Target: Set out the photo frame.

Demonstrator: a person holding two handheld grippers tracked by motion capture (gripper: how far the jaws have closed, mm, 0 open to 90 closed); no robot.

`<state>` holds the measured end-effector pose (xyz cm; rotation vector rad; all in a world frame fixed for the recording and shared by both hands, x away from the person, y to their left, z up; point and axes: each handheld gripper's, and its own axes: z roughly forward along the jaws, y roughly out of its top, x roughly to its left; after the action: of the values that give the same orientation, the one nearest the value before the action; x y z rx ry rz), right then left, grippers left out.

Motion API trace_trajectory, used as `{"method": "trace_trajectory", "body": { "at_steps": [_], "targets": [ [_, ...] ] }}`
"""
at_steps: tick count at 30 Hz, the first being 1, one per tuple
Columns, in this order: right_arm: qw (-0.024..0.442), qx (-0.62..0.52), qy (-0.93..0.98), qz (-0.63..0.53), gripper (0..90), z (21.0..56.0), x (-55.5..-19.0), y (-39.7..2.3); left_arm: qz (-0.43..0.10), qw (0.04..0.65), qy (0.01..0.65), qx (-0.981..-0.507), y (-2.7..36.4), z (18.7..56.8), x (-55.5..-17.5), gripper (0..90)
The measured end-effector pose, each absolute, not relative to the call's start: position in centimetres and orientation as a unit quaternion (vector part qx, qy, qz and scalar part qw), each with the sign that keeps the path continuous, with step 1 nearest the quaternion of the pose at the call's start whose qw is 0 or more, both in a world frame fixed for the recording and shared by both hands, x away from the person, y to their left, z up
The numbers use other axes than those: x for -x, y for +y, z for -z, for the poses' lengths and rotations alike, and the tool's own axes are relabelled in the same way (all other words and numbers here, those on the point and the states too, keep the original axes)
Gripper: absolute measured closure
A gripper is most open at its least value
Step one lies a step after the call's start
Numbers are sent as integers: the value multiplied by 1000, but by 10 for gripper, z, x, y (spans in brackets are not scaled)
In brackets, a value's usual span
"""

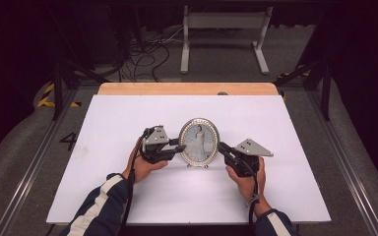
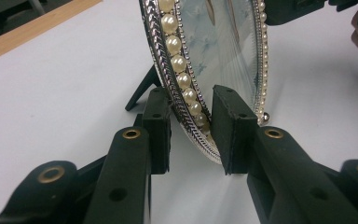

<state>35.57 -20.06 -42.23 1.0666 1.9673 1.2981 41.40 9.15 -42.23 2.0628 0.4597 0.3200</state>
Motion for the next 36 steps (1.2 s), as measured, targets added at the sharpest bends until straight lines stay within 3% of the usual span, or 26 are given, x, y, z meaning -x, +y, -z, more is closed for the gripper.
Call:
{"method": "trace_trajectory", "body": {
  "at_steps": [23, 36],
  "targets": [
    [270, -373, 759, -460, 821, 424, -357, -202, -167, 459, 173, -855, 88, 422, -407, 639],
    [267, -364, 770, -451, 788, 425, -358, -203, -187, 447, 168, -859, 86, 422, -403, 567]
  ]
}}
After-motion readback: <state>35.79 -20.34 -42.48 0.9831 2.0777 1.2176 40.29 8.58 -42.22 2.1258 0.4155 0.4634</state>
